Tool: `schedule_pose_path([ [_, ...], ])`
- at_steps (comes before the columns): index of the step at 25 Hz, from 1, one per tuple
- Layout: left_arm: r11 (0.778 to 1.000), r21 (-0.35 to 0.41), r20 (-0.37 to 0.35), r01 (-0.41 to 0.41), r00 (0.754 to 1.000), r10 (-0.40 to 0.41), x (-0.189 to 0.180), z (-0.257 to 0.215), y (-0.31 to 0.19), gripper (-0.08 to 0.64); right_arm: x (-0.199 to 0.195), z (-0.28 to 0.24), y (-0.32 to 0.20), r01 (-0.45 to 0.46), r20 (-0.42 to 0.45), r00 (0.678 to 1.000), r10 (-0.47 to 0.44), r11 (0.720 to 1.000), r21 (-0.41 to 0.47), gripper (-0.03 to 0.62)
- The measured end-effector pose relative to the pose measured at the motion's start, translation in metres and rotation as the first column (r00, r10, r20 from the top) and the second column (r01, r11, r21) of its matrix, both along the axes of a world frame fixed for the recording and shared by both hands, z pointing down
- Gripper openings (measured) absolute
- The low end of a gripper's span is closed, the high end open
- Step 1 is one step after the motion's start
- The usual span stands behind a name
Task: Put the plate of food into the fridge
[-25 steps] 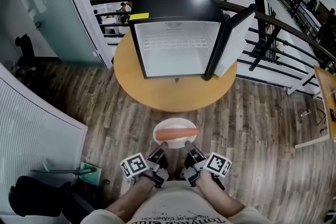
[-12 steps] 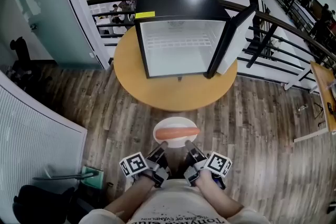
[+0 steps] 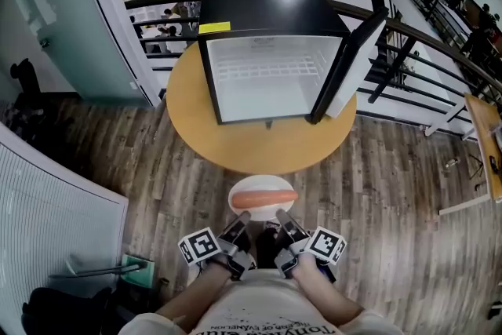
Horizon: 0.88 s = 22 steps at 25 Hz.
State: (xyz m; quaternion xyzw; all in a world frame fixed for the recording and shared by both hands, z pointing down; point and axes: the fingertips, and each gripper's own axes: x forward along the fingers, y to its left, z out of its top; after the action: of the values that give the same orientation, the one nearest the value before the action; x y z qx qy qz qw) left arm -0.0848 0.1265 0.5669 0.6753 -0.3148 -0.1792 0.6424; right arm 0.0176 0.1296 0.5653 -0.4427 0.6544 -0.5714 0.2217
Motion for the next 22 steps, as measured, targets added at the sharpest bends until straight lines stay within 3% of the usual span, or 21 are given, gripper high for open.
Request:
schedule_pose_path([
  [6,0.998,0.064,-0.021,0.000,1.000,0.002,0.013,-0.008,-0.050,0.038,0.011,0.001,-0.046,0.011,0.005,1.000,-0.011,1.000,-0.012,0.038],
  [8,0.997,0.071,-0.066,0.016,0.998,-0.012,0.021,-0.016,-0.068,0.038,0.014,0.000,-0.064,0.022,0.009,1.000,-0.021,1.000,-0.013,0.037],
  [9,0.997,0.068,-0.073,0.025,0.997,-0.020,0.023,-0.017,-0.077,0.038,0.016,-0.002,-0.074,0.027,0.013,1.000,-0.027,1.000,-0.014,0.038],
  [12,0.999,0.018,0.003,0.039,0.999,-0.039,0.023,-0.008,-0.099,0.038,0.022,-0.005,-0.102,0.042,0.015,0.999,-0.042,0.999,-0.006,0.038],
  [16,0.997,0.052,-0.054,0.054,0.997,-0.051,0.041,-0.022,-0.133,0.038,0.035,-0.009,-0.134,0.059,0.019,0.998,-0.059,0.998,-0.004,0.037],
  [22,0.996,0.020,-0.033,0.086,0.996,-0.086,0.055,-0.018,-0.167,0.038,0.053,-0.011,-0.172,0.090,0.012,0.996,-0.090,0.996,-0.016,0.037],
])
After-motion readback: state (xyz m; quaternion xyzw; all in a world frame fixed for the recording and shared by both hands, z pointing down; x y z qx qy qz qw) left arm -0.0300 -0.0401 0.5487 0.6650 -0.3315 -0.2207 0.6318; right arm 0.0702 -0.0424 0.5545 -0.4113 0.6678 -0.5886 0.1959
